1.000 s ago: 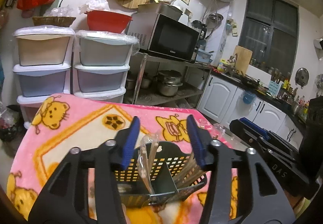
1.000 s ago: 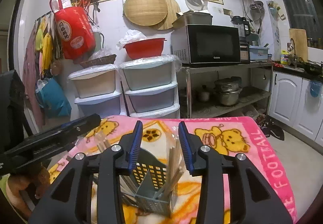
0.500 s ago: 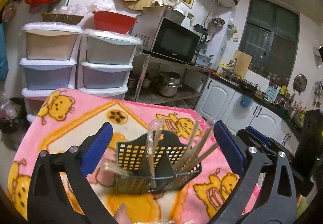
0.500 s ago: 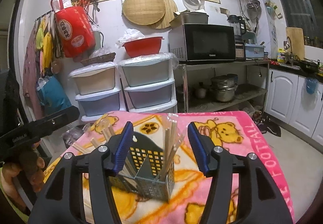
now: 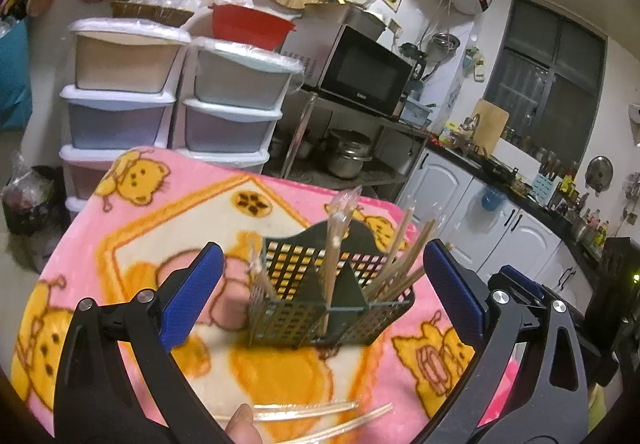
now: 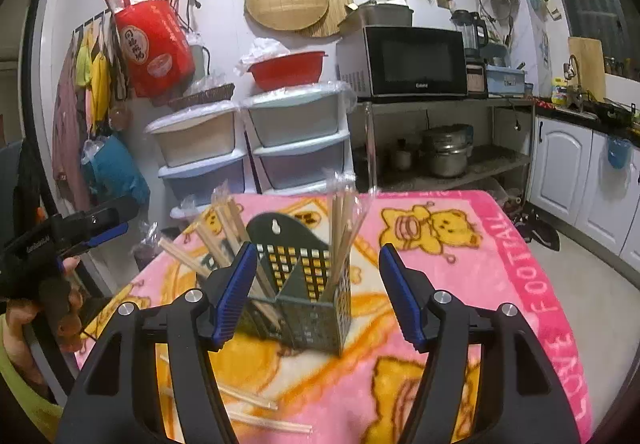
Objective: Organize utensils
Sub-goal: 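Withdraw both open tools from the holder back over the remaining chopsticks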
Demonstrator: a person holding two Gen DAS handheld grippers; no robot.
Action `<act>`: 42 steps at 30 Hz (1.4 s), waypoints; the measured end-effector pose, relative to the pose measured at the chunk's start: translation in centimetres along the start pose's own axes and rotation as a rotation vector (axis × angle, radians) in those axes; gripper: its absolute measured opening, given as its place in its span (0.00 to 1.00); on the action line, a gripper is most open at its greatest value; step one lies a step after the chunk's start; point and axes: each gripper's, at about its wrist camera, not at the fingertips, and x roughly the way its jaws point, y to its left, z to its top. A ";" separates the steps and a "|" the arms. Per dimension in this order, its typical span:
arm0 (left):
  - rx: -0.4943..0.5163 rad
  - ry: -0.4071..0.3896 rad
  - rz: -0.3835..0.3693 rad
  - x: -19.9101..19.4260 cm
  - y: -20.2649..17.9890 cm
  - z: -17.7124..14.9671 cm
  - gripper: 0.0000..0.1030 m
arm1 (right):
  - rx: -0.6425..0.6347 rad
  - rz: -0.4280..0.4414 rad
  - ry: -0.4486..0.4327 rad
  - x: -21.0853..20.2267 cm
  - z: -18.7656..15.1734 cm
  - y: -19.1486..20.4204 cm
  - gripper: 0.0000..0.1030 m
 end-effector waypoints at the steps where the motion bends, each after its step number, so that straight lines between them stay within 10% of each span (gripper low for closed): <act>1: -0.005 0.007 0.004 -0.1 0.3 -0.3 0.90 | 0.003 0.001 0.011 0.0 -0.4 0.0 0.59; 42: -0.263 0.297 0.150 0.8 11.9 -10.8 0.88 | 0.017 0.049 0.398 3.8 -12.6 -0.6 0.59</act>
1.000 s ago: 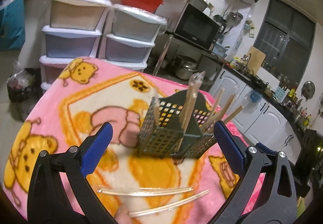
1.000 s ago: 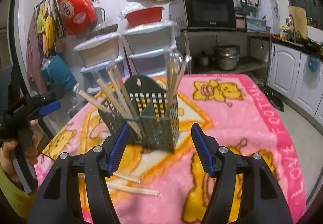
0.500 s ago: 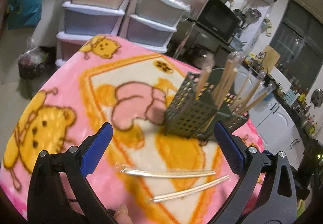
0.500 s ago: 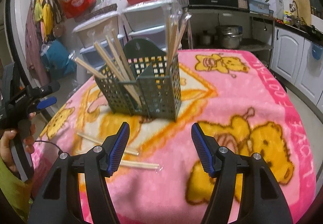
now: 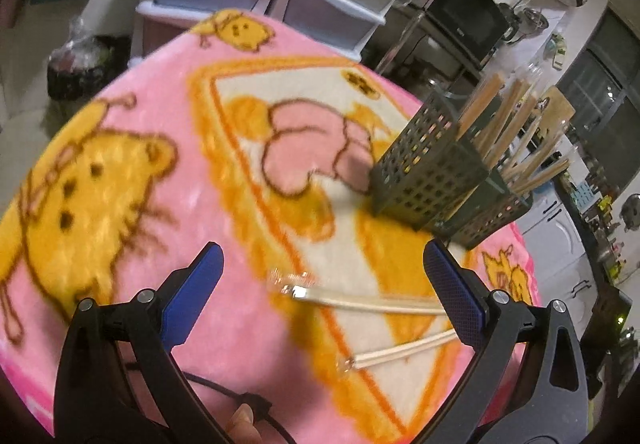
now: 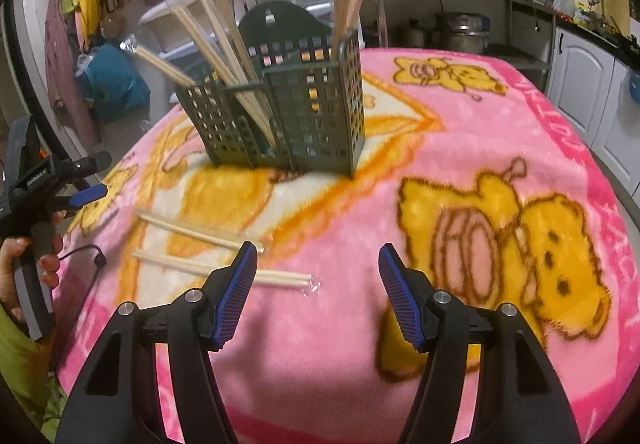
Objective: Organize utensils
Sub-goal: 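Withdraw both open tools from the holder back over the remaining chopsticks, then grasp a wrapped chopstick with the left tool while the right tool grasps another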
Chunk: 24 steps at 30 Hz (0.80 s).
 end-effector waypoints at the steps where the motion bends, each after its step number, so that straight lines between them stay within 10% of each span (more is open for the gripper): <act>1: -0.006 0.009 -0.003 0.3 0.2 -0.1 0.87 | -0.004 -0.001 0.013 0.3 -0.2 0.0 0.59; 10: -0.046 0.083 -0.011 2.7 0.9 -1.2 0.59 | -0.092 -0.021 0.089 2.3 -1.2 0.7 0.59; 24: -0.036 0.078 0.042 3.9 0.6 -0.9 0.33 | -0.161 0.018 0.109 3.8 -1.5 1.5 0.20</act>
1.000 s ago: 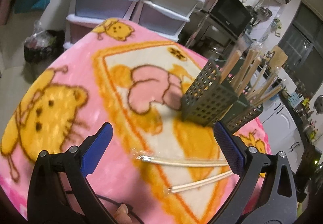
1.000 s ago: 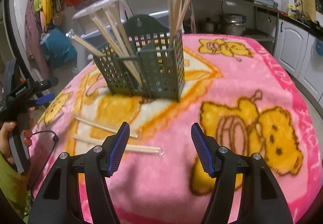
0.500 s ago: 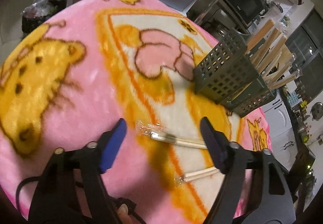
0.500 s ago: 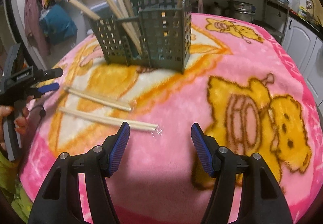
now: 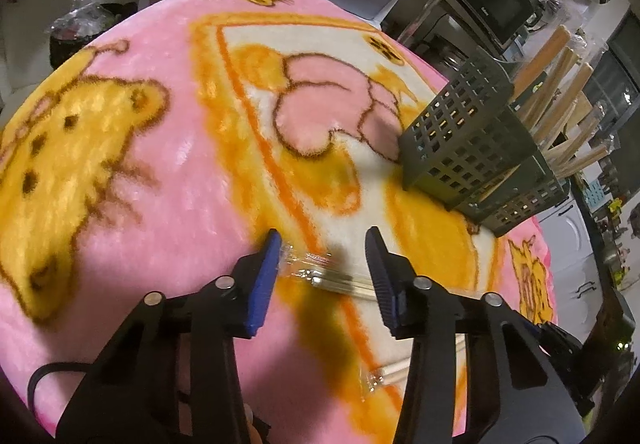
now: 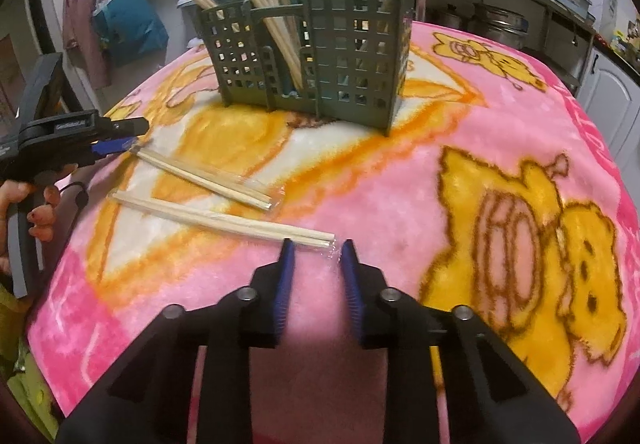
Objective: Organize utensils
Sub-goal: 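Grasp a wrapped chopstick with the left tool while the right tool grasps another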
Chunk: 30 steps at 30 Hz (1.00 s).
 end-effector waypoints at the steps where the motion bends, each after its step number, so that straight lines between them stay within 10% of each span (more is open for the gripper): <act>1: 0.000 0.000 0.003 0.0 0.0 0.0 0.31 | -0.005 0.002 -0.001 0.0 0.0 0.1 0.15; 13: 0.007 0.010 0.027 0.5 0.2 0.3 0.04 | -0.028 -0.010 -0.038 -0.6 -0.1 0.7 0.03; 30: 0.114 -0.163 -0.166 -6.6 -6.1 2.5 0.02 | -0.062 -0.065 -0.335 -9.0 2.9 1.6 0.03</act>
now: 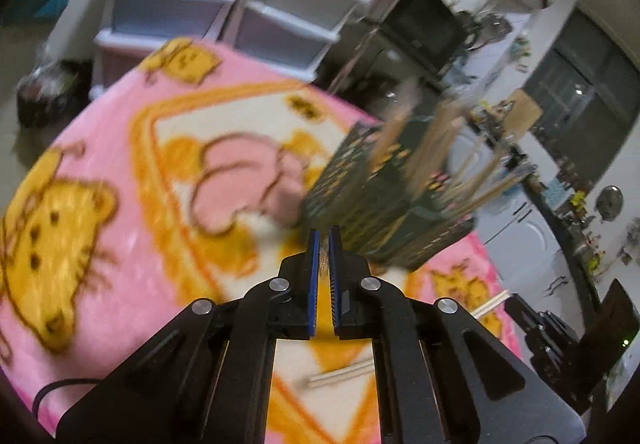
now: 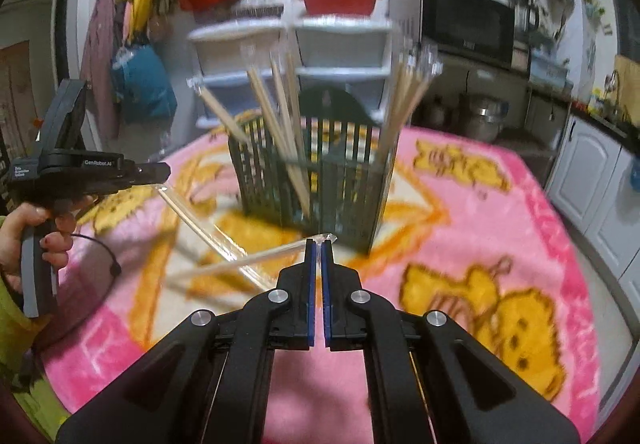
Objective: Organize utensils
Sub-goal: 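Grasp a wrapped chopstick with the left tool while the right tool grasps another, then lift both held chopsticks and carry them above the green holder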
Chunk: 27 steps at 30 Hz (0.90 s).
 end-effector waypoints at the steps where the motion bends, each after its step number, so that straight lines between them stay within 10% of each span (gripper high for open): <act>1: 0.018 -0.016 -0.015 -0.4 -0.9 0.4 0.02 | -0.003 -0.003 -0.012 -0.2 0.3 0.0 0.03; 27: 0.225 -0.148 -0.229 -3.6 -12.5 6.6 0.02 | -0.042 -0.076 -0.223 -5.0 7.0 -0.1 0.02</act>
